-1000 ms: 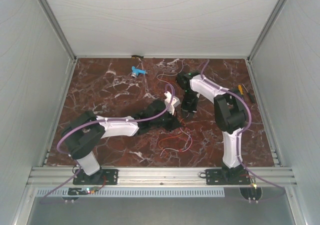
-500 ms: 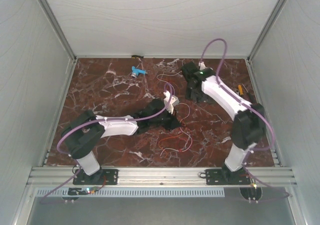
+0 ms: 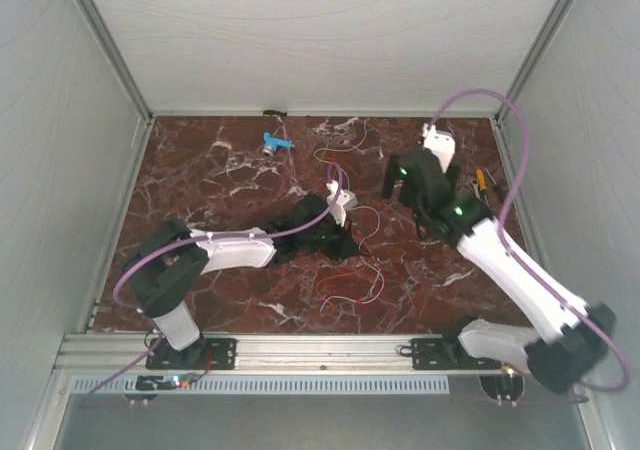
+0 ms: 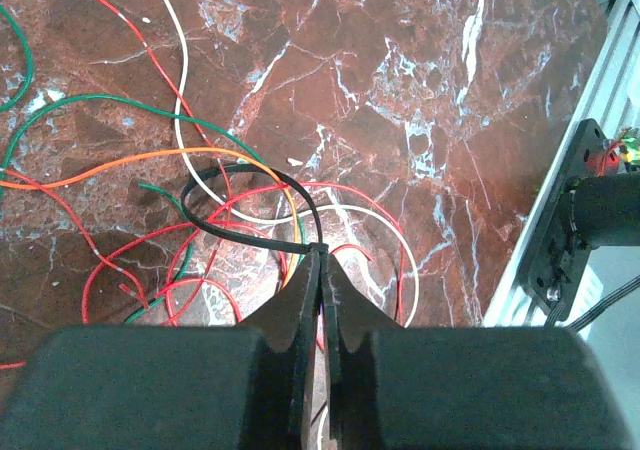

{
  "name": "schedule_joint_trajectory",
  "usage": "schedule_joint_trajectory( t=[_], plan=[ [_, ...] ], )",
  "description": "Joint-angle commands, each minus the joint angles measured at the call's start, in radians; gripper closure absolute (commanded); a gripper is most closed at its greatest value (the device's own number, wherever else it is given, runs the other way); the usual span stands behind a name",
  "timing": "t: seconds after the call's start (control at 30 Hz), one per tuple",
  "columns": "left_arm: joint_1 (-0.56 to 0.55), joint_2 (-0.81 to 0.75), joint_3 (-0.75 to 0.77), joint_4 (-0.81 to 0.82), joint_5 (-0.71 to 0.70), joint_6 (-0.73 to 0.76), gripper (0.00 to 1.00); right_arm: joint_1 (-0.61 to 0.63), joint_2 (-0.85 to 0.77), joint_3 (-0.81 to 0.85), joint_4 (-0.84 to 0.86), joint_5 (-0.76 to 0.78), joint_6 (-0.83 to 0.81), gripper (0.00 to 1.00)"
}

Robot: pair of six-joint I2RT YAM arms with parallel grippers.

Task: Zip-tie the wires
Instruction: Tie the cable at the center of the board.

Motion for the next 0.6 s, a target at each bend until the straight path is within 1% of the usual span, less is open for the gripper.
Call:
schedule_joint_trajectory(
  t=[0.0, 0.07, 0.13, 0.17, 0.2, 0.23, 0.27, 0.3, 0.33, 0.37, 0.47, 0.53, 0.57],
  plan=[
    [0.02, -0.019, 0.063, -0.021, 0.051, -0.017, 1.0, 0.006, -0.195, -0.297, 0.476, -0.073, -0.336, 0.02],
    [0.026, -0.015, 0.079, -0.048, 0.07, -0.022, 1.0, 0.006, -0.3, -0.402, 0.544, -0.243, -0.426, 0.02],
    [0.03, -0.012, 0.099, -0.086, 0.081, -0.021, 1.0, 0.006, -0.395, -0.541, 0.637, -0.349, -0.486, 0.05],
    [0.034, -0.01, 0.11, -0.109, 0.09, -0.021, 1.0, 0.009, -0.437, -0.609, 0.703, -0.404, -0.511, 0.08],
    [0.038, -0.008, 0.119, -0.125, 0.101, -0.025, 1.0, 0.015, -0.478, -0.674, 0.782, -0.498, -0.542, 0.08],
    [0.045, -0.008, 0.127, -0.137, 0.113, -0.031, 1.0, 0.024, -0.509, -0.744, 0.873, -0.608, -0.566, 0.03],
    [0.053, -0.007, 0.137, -0.153, 0.129, -0.036, 1.0, 0.031, -0.529, -0.8, 0.944, -0.736, -0.62, 0.02],
    [0.06, -0.006, 0.149, -0.17, 0.145, -0.04, 1.0, 0.037, -0.537, -0.834, 0.979, -0.888, -0.734, 0.02],
    [0.069, -0.002, 0.16, -0.186, 0.157, -0.043, 1.0, 0.048, -0.532, -0.85, 0.976, -0.974, -0.855, 0.02],
    [0.077, 0.003, 0.174, -0.207, 0.166, -0.046, 1.0, 0.056, -0.518, -0.858, 0.978, -0.979, -0.909, 0.02],
    [0.094, 0.035, 0.204, -0.243, 0.189, -0.06, 1.0, 0.057, -0.455, -0.781, 0.911, -0.937, -0.922, 0.02],
    [0.107, 0.059, 0.23, -0.273, 0.214, -0.07, 1.0, 0.055, -0.435, -0.747, 0.859, -0.986, -0.984, 0.02],
    [0.113, 0.07, 0.241, -0.285, 0.226, -0.076, 1.0, 0.053, -0.431, -0.744, 0.849, -1.008, -1.017, 0.05]
  ],
)
